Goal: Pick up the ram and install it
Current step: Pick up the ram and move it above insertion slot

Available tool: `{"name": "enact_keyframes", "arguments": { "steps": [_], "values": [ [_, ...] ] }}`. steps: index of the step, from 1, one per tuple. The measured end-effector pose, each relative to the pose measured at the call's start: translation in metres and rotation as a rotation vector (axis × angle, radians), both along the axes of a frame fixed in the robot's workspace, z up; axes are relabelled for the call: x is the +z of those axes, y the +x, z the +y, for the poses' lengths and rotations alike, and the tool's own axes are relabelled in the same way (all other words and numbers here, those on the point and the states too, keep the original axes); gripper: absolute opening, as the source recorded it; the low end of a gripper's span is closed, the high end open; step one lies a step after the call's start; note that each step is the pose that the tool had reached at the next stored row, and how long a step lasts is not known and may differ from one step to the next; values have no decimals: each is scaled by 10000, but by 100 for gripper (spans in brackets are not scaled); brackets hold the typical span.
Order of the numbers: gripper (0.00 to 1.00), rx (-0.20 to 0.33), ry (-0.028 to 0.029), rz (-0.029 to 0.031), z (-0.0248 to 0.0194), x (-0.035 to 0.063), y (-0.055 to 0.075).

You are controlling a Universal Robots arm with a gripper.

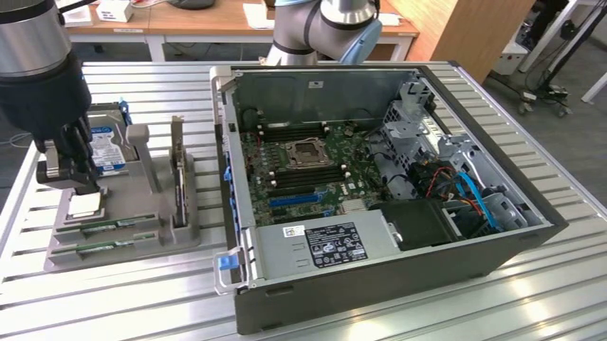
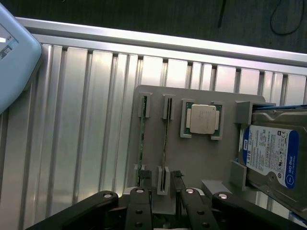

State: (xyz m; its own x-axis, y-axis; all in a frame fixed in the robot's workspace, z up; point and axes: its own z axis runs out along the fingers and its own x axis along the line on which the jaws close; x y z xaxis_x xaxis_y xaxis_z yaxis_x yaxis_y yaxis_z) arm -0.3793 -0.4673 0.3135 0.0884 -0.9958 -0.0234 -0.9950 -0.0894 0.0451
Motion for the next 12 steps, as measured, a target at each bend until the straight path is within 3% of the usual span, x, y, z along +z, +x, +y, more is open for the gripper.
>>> {"name": "enact_keyframes", "arguments": {
  "steps": [4, 12],
  "values": [
    [29, 0, 2, -1, -1, -17, -1],
    [29, 0, 0, 0, -2, -159, 0]
  ]
}}
